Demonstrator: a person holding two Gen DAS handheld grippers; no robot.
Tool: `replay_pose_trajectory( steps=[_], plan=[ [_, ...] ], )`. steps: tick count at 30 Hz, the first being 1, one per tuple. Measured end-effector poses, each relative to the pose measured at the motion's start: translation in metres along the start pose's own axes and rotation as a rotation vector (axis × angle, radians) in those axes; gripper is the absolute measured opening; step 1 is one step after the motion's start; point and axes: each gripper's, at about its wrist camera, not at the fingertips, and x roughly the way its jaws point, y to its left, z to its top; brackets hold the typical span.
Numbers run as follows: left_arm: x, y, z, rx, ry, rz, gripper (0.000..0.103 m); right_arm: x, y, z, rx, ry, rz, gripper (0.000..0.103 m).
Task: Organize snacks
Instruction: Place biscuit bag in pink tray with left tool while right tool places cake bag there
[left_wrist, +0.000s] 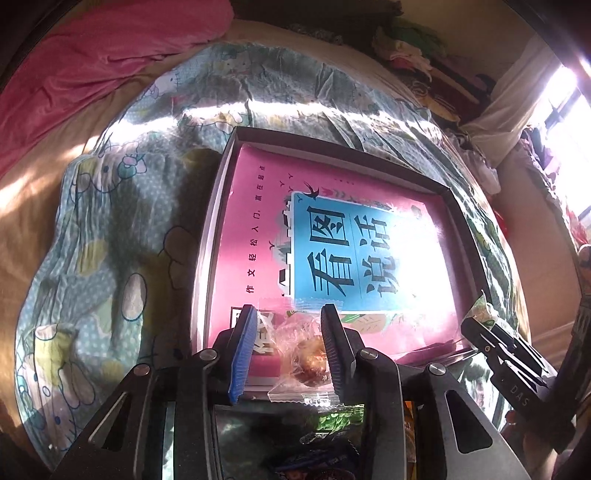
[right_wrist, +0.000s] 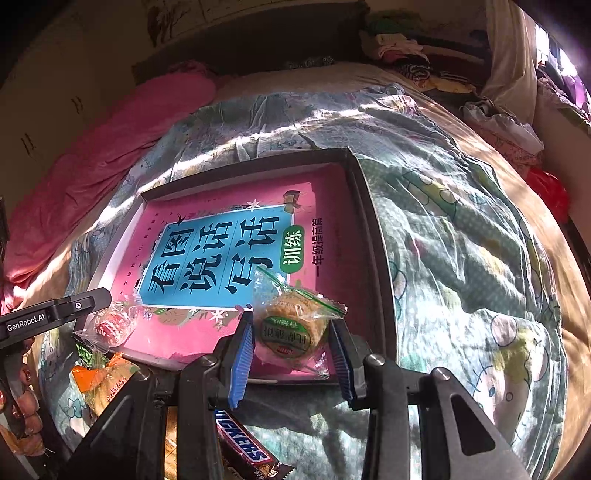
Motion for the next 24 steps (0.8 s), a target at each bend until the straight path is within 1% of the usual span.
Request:
replay_pose_trajectory(
  steps=[3,14,17,20,24],
  plan=[
    [0.001,0.005,0.001,-0.018,-0.003,-0.007,0.039,0.002,-0.002,-0.002,0.006,0.012,-0.001,0.040],
    [0.007,0.018,0.006,-0.057,-0.003,-0.011,0.041,-0.008,-0.004,-0.006,0.029,0.001,0.006,0.040],
    [0.005,0.021,0.007,-0.061,-0.007,-0.006,0.042,-0.012,-0.005,-0.007,0.037,-0.003,0.008,0.040],
    [0.003,0.021,0.007,-0.052,-0.014,0.027,0.044,-0.015,-0.006,-0.008,0.047,-0.005,0.009,0.041],
    [-0.001,0.027,0.005,-0.076,-0.018,0.006,0.044,-0.020,-0.007,-0.009,0.056,-0.010,0.013,0.043]
  ],
)
